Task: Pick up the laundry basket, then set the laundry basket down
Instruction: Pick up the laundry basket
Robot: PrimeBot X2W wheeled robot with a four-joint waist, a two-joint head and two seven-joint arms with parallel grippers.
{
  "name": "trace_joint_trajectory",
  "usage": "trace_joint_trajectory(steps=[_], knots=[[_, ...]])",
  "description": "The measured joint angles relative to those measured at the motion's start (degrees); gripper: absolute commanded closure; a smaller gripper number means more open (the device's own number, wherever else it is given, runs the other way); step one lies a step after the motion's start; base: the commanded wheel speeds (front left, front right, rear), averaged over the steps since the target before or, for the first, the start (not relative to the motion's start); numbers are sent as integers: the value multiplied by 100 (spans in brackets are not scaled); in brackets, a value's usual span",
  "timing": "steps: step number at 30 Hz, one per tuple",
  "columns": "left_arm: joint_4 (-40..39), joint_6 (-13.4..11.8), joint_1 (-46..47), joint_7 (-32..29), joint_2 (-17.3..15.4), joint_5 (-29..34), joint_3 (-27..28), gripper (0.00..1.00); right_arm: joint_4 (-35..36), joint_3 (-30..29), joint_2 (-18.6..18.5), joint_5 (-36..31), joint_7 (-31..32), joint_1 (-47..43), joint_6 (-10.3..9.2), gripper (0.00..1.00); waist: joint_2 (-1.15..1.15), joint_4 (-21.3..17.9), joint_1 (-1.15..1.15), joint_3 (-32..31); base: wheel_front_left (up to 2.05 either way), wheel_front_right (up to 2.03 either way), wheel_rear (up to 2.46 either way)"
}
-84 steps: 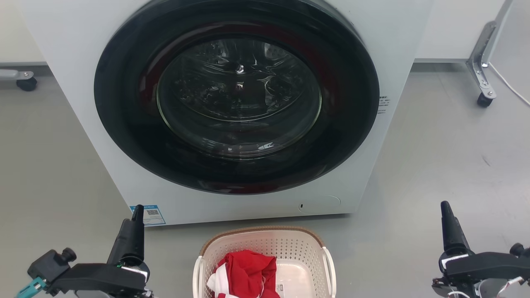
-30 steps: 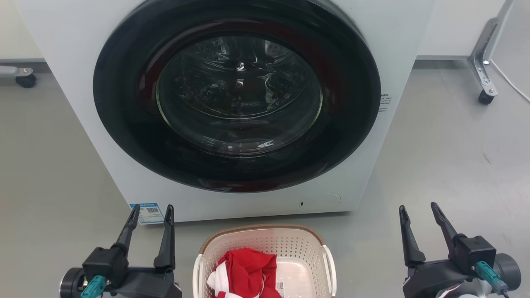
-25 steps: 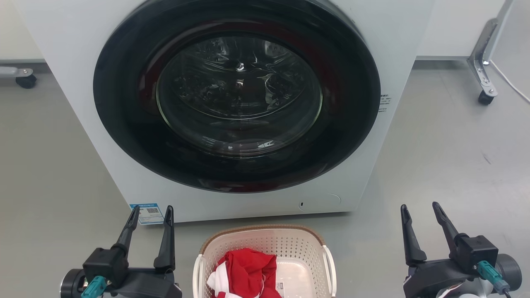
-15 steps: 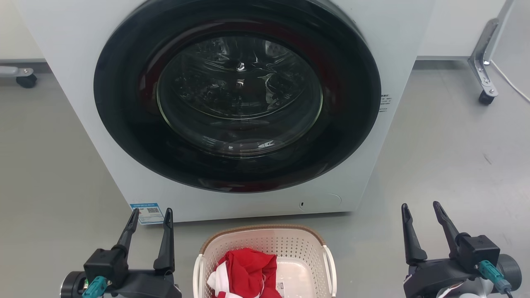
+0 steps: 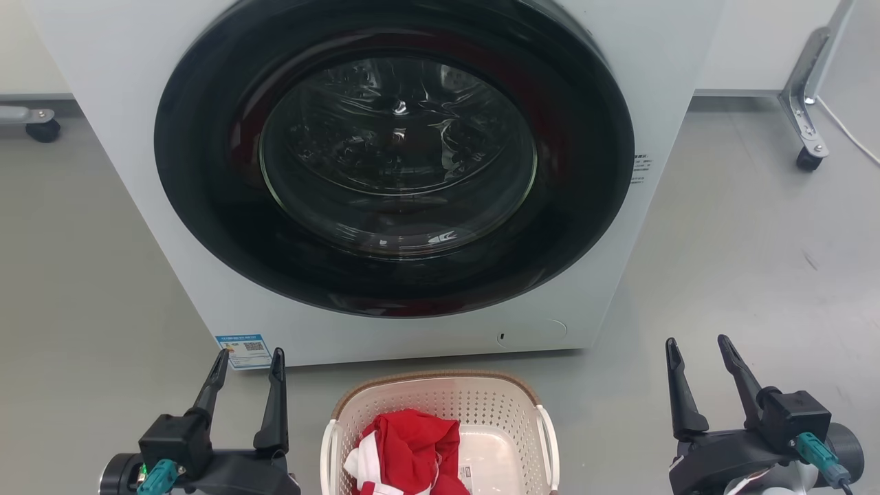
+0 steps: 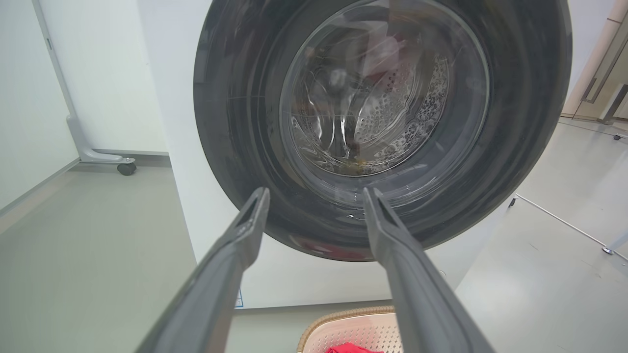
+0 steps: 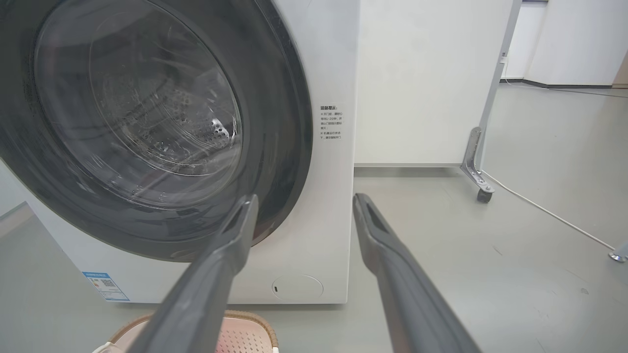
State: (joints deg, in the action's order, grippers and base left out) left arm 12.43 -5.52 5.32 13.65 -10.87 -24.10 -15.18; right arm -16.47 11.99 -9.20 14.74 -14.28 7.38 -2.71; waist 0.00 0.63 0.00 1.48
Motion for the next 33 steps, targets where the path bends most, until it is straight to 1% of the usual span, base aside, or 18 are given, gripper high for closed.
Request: trace_joint_trajectory(steps=[8, 14, 18, 20, 22, 27, 31, 33], knots=[[-16, -1, 3, -2, 10, 7, -15, 0, 37, -45, 46, -8, 0, 0, 20, 0, 0, 7, 0, 132, 0, 0, 0], [-16, -1, 52, -45, 25, 9, -44, 0, 70, -90, 66, -13, 0, 2, 27, 0, 0, 25, 0, 343, 0, 0, 0], [-11, 1, 204, -54, 64, 27, -93, 0, 75, -98, 77, -34, -1, 23, 30, 0, 0, 47, 0, 550, 0, 0, 0], [-2, 4, 295, -88, 74, 38, -100, 0, 66, -99, 78, -52, 0, 56, 73, 0, 0, 58, 0, 667, 0, 0, 0], [14, 9, 379, -96, 94, 38, -107, 0, 55, -100, 83, -63, 0, 129, 74, 0, 0, 68, 0, 790, 0, 0, 0], [38, 94, 606, -122, 122, 41, -168, 0, 38, -113, 91, -66, -1, 301, 79, 0, 0, 87, 0, 1066, 0, 0, 0], [122, 108, 870, -156, 148, 42, -187, 0, -41, -113, 120, -83, -1, 453, 80, 0, 1, 103, 1, 1368, 0, 0, 0], [164, 153, 978, -200, 169, 41, -193, 0, -78, -113, 136, -92, -1, 547, 113, 0, 1, 111, 1, 1527, 0, 0, 0]])
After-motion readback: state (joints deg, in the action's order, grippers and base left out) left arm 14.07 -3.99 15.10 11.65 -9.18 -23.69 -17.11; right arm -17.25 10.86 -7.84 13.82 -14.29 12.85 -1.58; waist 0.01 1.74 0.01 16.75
